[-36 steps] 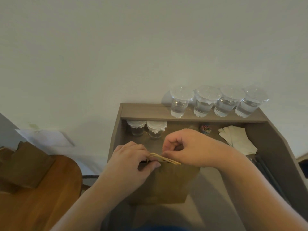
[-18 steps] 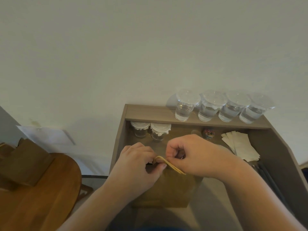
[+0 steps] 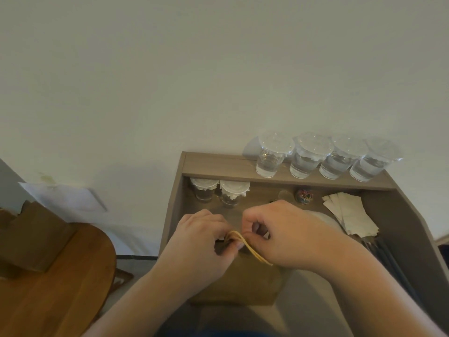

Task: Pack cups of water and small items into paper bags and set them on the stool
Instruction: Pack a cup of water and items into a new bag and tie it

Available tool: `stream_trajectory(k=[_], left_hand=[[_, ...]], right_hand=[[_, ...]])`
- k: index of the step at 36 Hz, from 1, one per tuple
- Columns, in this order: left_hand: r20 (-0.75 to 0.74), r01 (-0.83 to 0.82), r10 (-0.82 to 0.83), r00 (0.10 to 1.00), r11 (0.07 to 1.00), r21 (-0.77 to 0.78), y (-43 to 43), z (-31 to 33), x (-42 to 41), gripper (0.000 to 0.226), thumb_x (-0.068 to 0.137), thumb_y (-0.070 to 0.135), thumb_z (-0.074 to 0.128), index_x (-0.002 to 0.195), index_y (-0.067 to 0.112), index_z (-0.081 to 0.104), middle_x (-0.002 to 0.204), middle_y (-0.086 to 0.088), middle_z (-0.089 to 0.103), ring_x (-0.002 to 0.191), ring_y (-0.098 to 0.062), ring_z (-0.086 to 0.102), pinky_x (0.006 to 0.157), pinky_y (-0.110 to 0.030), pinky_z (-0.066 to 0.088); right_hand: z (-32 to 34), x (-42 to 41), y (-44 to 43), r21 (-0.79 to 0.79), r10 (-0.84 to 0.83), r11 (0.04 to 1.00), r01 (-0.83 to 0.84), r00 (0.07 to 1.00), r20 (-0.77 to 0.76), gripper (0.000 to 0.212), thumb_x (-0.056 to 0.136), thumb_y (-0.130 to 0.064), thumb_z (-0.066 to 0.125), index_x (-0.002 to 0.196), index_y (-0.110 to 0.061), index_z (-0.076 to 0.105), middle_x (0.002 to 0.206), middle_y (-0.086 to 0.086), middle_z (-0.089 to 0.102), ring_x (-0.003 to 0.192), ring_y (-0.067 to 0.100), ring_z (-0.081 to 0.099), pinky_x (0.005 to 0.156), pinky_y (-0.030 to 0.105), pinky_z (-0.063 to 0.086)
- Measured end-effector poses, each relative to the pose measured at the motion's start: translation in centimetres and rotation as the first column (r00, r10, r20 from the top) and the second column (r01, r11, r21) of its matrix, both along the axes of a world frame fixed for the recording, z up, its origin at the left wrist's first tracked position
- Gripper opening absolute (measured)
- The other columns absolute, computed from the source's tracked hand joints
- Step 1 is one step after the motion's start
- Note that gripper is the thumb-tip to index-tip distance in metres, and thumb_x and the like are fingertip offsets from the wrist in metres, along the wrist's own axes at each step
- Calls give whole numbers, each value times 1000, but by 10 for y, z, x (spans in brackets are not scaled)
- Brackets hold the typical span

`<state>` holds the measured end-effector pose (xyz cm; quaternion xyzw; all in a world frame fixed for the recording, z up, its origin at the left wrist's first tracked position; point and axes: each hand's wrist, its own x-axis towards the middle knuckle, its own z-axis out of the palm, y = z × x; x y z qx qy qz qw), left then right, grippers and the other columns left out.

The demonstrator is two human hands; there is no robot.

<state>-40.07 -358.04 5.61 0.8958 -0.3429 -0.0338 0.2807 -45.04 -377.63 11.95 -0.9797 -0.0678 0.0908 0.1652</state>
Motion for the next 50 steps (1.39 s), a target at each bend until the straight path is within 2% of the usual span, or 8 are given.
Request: stream_trajectory(k=[8,14,21,27,31,37,47,50], left_hand=[[-33,5,-6,999,999,-34,-2,0,0,29,91,59,56,100,40,75,93,28,64,101,1,52,101,-28,44],[-22,-10,8,1000,998,-69,-3,0,2,31,89,62,53,93,39,75,88,27,64,98,0,55,96,-31,48],[-49,-32,28,998,996,-84,-5,0,1,20,89,53,66,94,37,78,89,27,67,98,-1,57,97,-33,52],[-34,-46,43,999,995,-90,-4,1,0,24,89,55,64,91,35,77,88,26,67,98,0,57,96,-32,52],[-36,-38,35,999,995,-87,-5,0,-1,21,90,54,67,93,37,78,89,28,67,99,0,57,99,-33,49],[-24,-40,38,999,996,-85,-5,0,1,23,89,56,65,91,37,77,87,27,66,98,0,56,92,-33,52],[-29,-43,41,999,996,-76,-6,1,0,25,89,56,63,91,36,77,87,26,66,97,0,56,98,-34,49],[-37,-49,46,998,995,-85,-6,0,0,27,88,58,63,89,36,76,85,25,66,95,-1,56,93,-34,52]], right_hand=[[8,-7,-4,-1,-22,1000,22,1000,-1,10,98,-42,63,89,-38,62,91,-22,68,89,-5,63,68,1,40],[8,-6,-12,136,-41,990,35,998,42,13,96,-33,67,84,-33,64,84,-18,72,86,3,69,75,28,57],[4,-5,-8,27,-34,999,32,997,65,11,97,-42,64,88,-36,63,87,-21,69,93,-1,65,66,7,44],[5,-3,-11,51,-55,997,51,996,66,12,97,-42,64,86,-37,61,82,-21,68,86,-3,65,66,10,46],[10,-6,-7,-15,-9,1000,10,1000,9,12,99,-42,63,88,-39,60,88,-22,68,90,-4,63,68,-2,37],[4,-4,-6,-2,15,1000,-15,1000,-9,13,97,-40,63,85,-41,59,87,-20,68,85,-1,64,67,14,46],[9,-5,-9,-29,7,1000,-7,1000,-18,11,100,-38,62,90,-39,60,93,-22,67,83,-6,60,63,2,41],[1,-1,-7,12,7,1000,-7,1000,-15,13,98,-36,64,85,-39,59,86,-18,69,83,0,64,70,20,54]])
